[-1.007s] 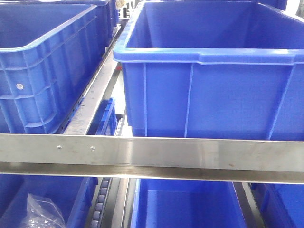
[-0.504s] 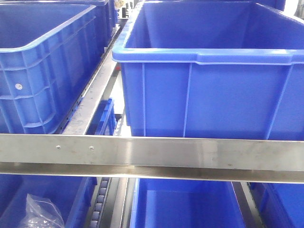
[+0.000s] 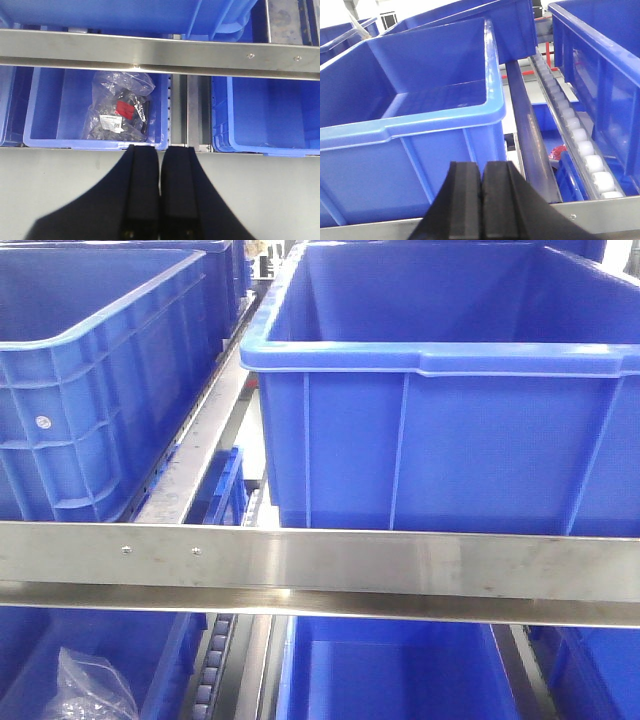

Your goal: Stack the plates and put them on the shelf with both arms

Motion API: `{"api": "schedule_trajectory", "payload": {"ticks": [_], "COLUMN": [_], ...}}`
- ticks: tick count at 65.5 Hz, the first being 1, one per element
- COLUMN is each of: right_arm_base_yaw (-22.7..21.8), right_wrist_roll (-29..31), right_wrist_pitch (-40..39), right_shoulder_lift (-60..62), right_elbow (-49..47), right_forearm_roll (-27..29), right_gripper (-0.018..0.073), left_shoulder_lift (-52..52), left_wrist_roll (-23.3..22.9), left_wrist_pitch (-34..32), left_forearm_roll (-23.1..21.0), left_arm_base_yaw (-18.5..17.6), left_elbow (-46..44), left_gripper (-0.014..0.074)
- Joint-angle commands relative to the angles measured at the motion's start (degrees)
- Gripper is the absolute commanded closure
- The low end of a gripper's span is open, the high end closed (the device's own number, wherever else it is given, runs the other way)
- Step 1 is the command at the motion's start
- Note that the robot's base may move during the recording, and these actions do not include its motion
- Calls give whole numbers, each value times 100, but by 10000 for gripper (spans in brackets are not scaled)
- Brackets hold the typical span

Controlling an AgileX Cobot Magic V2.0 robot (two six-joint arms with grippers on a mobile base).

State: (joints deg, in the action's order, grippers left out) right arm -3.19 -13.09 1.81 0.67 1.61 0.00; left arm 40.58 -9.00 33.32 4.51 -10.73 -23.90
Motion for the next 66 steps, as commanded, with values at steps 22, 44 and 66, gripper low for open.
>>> {"api": "schedule_trajectory", "payload": {"ticks": [22, 44, 66], "right_arm_base_yaw": [-25, -25, -25], "right_wrist_roll": [10, 10, 10], "right_wrist_pitch": [-536, -536, -534], "right_shoulder_lift": [103, 103, 103], "right_elbow": [3, 3, 3], "right_forearm_roll": [0, 0, 0], "right_gripper": [511, 511, 511], "left_shoulder_lift": [-22, -22, -385], "left_wrist_roll": [3, 3, 3], "left_wrist_pitch": [-329, -329, -339], "left_forearm_roll": [-10, -10, 27], "left_arm_base_yaw": [-43, -43, -165], "left_elbow": [-150, -150, -138], "left_gripper": [514, 514, 514]}}
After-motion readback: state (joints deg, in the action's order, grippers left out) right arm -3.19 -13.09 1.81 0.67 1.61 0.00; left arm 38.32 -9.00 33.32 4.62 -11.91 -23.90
